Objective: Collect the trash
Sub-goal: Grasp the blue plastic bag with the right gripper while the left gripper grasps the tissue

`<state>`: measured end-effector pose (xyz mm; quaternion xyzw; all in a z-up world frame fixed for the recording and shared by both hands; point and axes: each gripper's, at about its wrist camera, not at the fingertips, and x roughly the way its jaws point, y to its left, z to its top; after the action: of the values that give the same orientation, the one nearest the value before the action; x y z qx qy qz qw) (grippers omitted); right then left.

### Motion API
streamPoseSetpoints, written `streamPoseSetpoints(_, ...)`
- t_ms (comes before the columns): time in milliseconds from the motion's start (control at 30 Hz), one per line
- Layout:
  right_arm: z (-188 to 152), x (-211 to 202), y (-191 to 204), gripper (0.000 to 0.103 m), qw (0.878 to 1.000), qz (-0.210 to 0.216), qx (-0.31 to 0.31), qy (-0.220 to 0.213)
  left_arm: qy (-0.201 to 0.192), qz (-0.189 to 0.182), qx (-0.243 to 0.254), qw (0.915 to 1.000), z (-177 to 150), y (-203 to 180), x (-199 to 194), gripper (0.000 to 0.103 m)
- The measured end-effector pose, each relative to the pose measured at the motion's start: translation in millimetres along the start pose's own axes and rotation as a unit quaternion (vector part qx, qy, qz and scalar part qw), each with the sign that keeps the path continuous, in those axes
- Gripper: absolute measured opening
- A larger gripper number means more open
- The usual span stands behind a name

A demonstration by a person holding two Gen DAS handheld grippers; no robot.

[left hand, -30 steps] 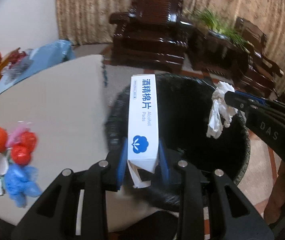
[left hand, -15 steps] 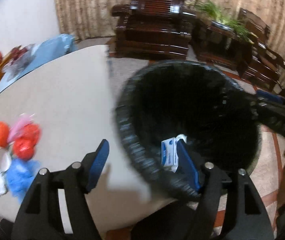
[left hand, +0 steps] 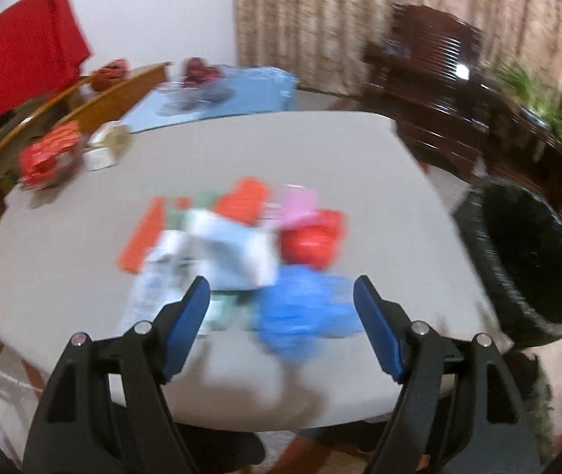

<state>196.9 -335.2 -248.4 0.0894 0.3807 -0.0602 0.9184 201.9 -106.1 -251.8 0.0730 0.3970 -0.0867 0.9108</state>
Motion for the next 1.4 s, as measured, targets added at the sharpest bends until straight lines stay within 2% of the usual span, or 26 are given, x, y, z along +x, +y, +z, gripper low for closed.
streamPoseSetpoints(167,1.1,10.1,64.2,0.055,0.999,0.035,-0.021,0.008,0.004,0.03,-0.024,0.9992,-17.2,61.2,-3.8,0.074)
streamPoseSetpoints(300,-0.6,16.0,109.2,0.055,0.998,0.042,-0.044,0.005,0.01,0.035,-0.038,0.9986,-27.8,91.3,2.2,0.074)
streamPoseSetpoints(533,-11.0,47.2,157.7,0.055,0.997,0.048,-0.059,0.029,0.021,0.027,-0.038,0.9987,-43.7,111.8,23.8,0.074)
streamPoseSetpoints(833,-28.9,86.7,183.6,0.055,0.994,0.042,-0.075,0.06,0.038,0.013,-0.04,0.9984,-48.1,126.1,54.1,0.073)
streamPoseSetpoints(933,-32.4,101.8,189.2,0.054,0.994,0.041,-0.077,0.072,0.044,0.007,-0.042,0.9981,-48.4,128.3,64.5,0.065)
streamPoseSetpoints(1033,-35.9,113.4,193.0,0.053,0.993,0.04,-0.079,0.082,0.055,0.002,-0.043,0.9975,-48.9,130.5,75.5,0.053)
streamPoseSetpoints(1067,-36.1,117.8,193.5,0.05,0.992,0.04,-0.079,0.087,0.06,0.0,-0.042,0.9973,-50.0,130.9,79.3,0.048)
streamPoseSetpoints(1133,-38.2,124.5,194.0,0.041,0.991,0.042,-0.08,0.098,0.068,-0.009,-0.04,0.9969,-51.6,129.7,83.9,0.03)
streamPoseSetpoints(1200,-39.2,128.6,194.4,0.036,0.99,0.04,-0.083,0.104,0.074,-0.021,-0.034,0.9965,-53.1,126.9,86.8,0.007)
streamPoseSetpoints(1233,-39.4,129.5,194.5,0.034,0.99,0.041,-0.085,0.105,0.077,-0.027,-0.03,0.9962,-53.5,124.6,87.8,0.007)
streamPoseSetpoints(1300,-39.2,129.5,194.7,0.024,0.989,0.043,-0.089,0.106,0.072,-0.028,-0.02,0.9968,-54.3,119.8,86.3,0.002)
streamPoseSetpoints(1400,-35.9,122.7,191.8,0.012,0.99,0.049,-0.084,0.101,0.054,-0.026,-0.013,0.9981,-51.3,114.9,76.7,0.002)
